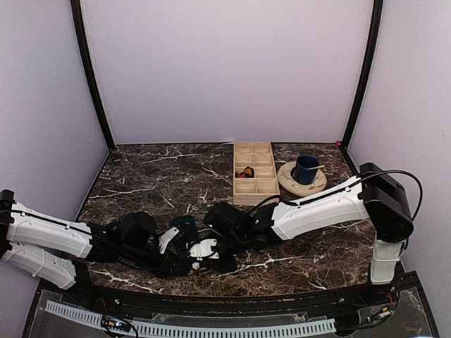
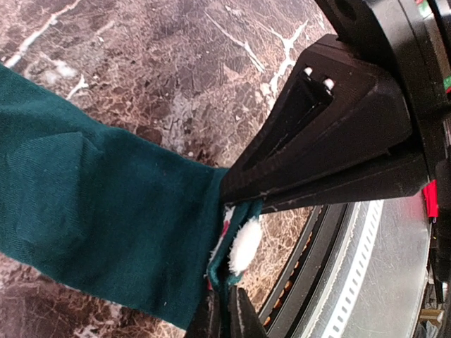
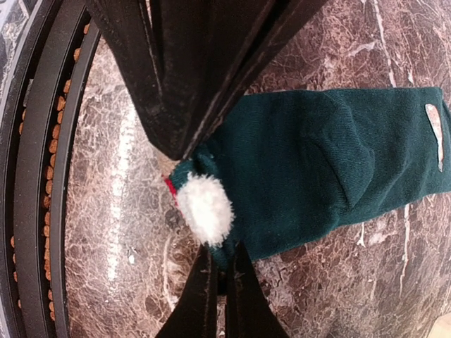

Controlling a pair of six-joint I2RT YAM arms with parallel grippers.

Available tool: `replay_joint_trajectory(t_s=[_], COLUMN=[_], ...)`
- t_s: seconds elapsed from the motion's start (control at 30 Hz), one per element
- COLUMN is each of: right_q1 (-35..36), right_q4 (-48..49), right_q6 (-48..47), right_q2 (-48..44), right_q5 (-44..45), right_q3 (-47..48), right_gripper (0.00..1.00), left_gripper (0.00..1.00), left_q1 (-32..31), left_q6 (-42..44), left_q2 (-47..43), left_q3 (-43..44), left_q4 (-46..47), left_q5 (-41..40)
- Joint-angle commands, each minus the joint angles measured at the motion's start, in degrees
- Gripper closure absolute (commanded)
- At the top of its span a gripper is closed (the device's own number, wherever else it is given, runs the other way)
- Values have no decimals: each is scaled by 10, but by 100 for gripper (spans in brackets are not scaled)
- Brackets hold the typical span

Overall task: Roll the socks
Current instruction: Roll the sock at the center of the board.

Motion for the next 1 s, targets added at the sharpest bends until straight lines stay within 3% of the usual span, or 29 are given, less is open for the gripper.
replay_joint_trajectory(t_s=[0.0,0.1,0.37,0.53,0.73,0.97], right_q1=[-6,-7,-7,-7,-7,-7], right_q4=[7,5,2,2,1,5], right_q6=[6,5,6,6,7,9], right_q2=[7,9,9,9,9,7], right_q5=[-11,-12,-18,-21,-24,-21], right_q3=[17,19,17,19,17,13], right_gripper=[100,100,100,100,100,100], left_gripper=[91,82,76,84,99,100], left_q1=[-5,-6,-6,-9,-12,-11], left_q6=[2,-3,-3,-2,-3,-4], left_q2=[12,13,7,24,32,34], left_q3=[3,1,0,3,0,-3], left_q4=[15,17,16,22,32,46], left_q5=[20,20,21,22,18,29])
